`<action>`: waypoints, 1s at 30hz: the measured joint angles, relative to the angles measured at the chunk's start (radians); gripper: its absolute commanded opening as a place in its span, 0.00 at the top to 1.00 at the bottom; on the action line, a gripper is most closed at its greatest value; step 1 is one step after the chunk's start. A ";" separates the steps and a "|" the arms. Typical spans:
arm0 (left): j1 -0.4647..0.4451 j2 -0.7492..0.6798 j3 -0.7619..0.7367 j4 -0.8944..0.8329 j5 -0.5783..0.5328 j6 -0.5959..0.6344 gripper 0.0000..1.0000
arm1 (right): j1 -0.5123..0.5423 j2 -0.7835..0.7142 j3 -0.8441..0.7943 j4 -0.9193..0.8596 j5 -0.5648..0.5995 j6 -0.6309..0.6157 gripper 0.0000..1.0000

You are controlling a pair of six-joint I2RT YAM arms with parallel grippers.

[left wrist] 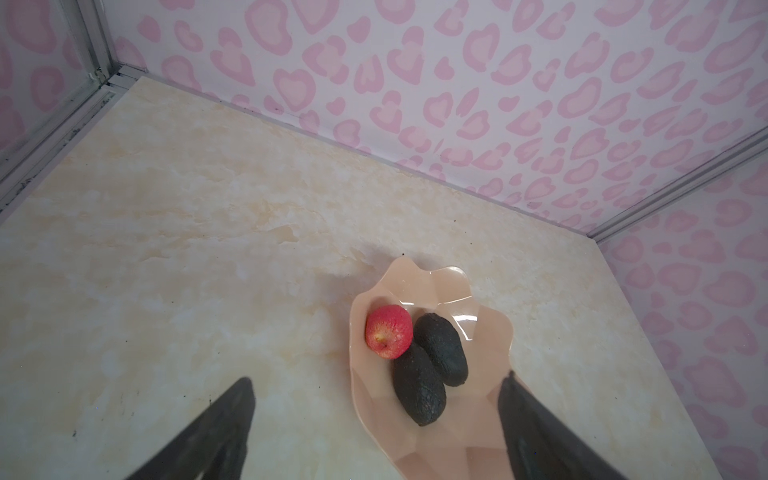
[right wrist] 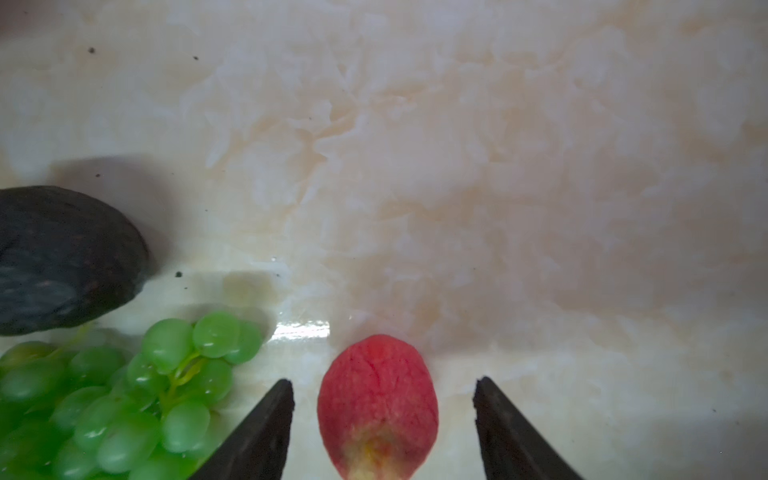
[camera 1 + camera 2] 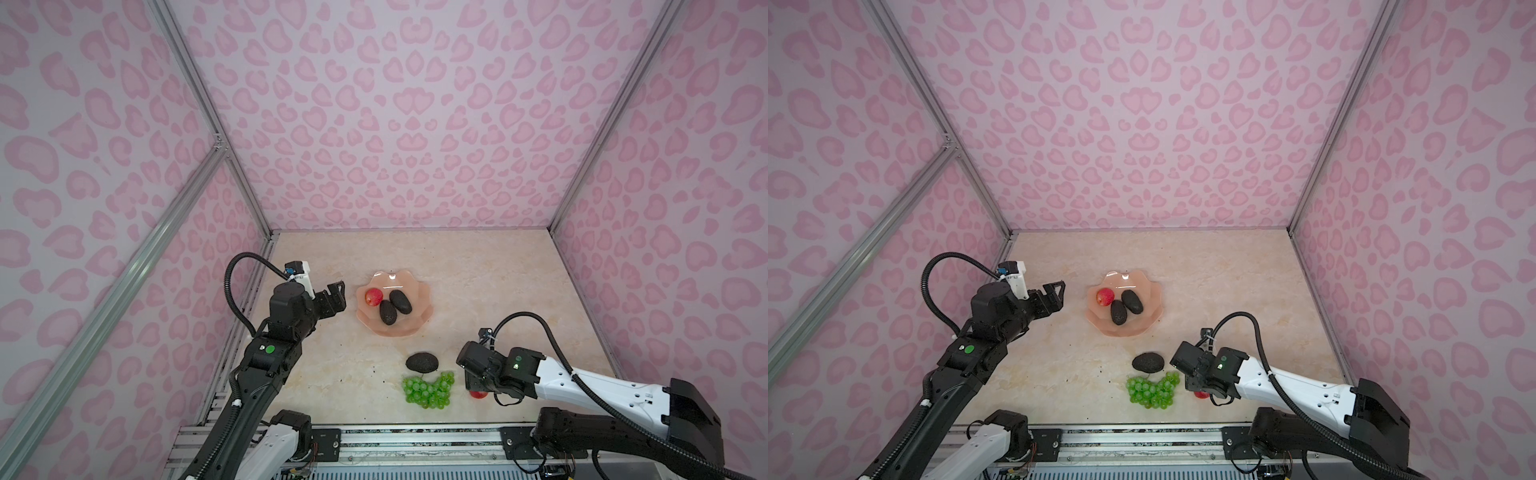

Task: Place and organize the fake fruits in the fruit bowl
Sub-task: 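Grasp the red apple beside the grapes with the right gripper, then place the red apple into the bowl with the right gripper and release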

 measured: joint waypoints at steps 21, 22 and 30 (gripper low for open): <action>0.000 -0.021 -0.001 -0.001 0.004 0.000 0.08 | 0.021 0.099 0.153 0.070 0.049 0.000 0.79; 0.000 -0.025 -0.002 -0.001 0.004 0.000 0.08 | 0.016 0.117 0.194 0.076 0.064 -0.024 0.79; 0.000 -0.066 -0.022 -0.016 -0.003 0.000 0.08 | -0.080 0.430 0.553 0.209 0.087 -0.257 0.81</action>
